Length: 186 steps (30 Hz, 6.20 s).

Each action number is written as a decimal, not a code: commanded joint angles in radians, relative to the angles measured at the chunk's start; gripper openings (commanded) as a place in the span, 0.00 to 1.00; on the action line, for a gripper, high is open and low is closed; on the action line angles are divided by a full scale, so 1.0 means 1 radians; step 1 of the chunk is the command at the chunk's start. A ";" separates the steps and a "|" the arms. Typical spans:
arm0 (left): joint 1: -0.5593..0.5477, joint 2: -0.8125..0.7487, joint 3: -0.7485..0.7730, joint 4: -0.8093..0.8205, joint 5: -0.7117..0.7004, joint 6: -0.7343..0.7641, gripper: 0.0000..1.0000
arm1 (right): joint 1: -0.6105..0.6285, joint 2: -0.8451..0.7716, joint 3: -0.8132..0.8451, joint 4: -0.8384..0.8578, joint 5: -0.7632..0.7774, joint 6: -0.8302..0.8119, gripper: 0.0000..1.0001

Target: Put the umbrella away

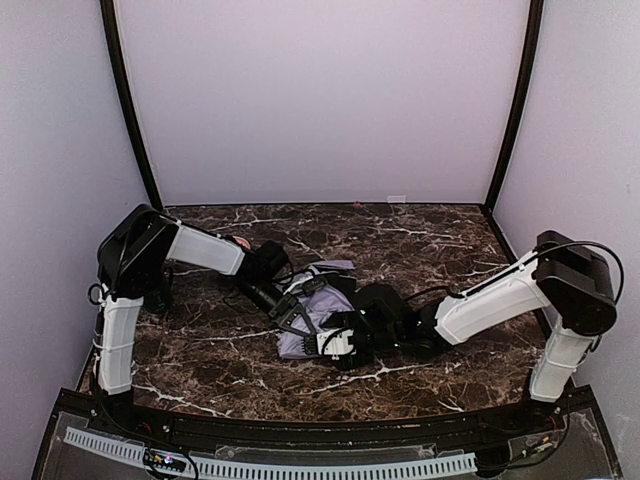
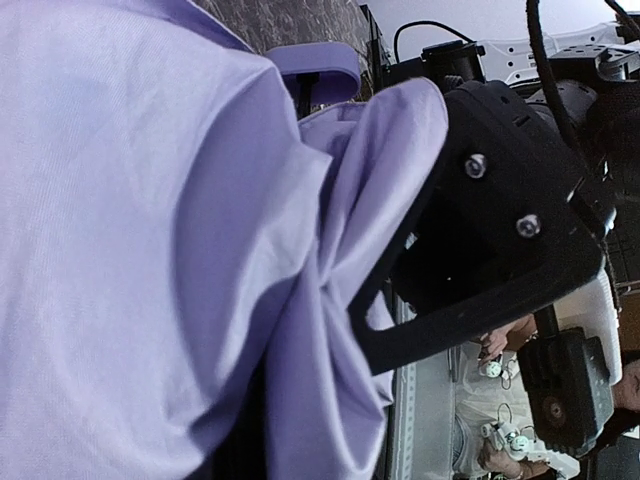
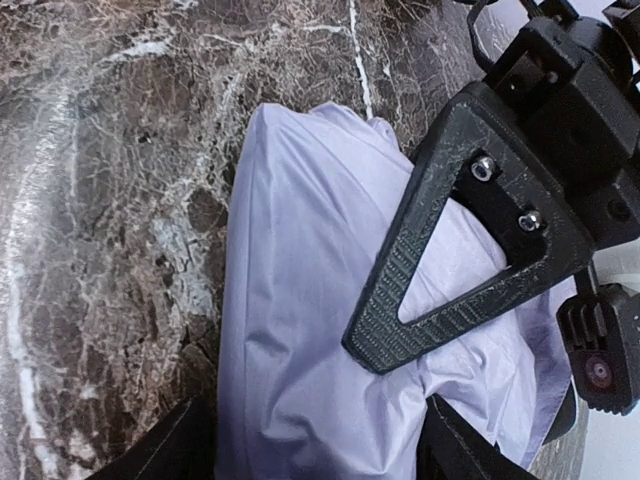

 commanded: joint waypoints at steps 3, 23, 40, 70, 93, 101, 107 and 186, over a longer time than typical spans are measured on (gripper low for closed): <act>0.008 0.036 0.018 -0.112 -0.005 0.038 0.00 | -0.059 0.087 0.063 -0.044 0.015 0.007 0.53; 0.055 -0.454 -0.209 0.318 -0.389 0.067 0.85 | -0.177 0.095 0.124 -0.429 -0.433 0.279 0.04; -0.289 -0.725 -0.594 0.502 -0.873 0.624 0.83 | -0.286 0.434 0.466 -0.913 -0.840 0.507 0.00; -0.276 -0.250 -0.246 -0.020 -0.824 0.466 0.26 | -0.447 0.187 0.450 -0.720 -0.794 0.717 0.56; -0.101 0.021 0.000 -0.357 -0.351 0.350 0.00 | -0.027 -0.310 -0.083 -0.077 -0.064 0.233 0.69; -0.081 0.048 0.002 -0.349 -0.318 0.335 0.00 | -0.004 -0.075 0.037 -0.137 -0.015 0.123 0.73; -0.077 0.066 0.004 -0.349 -0.296 0.332 0.00 | -0.003 0.017 0.062 -0.136 0.019 0.113 0.61; -0.250 -0.115 -0.141 -0.181 -0.792 0.490 0.23 | -0.484 0.046 0.433 -0.756 -0.646 0.711 0.61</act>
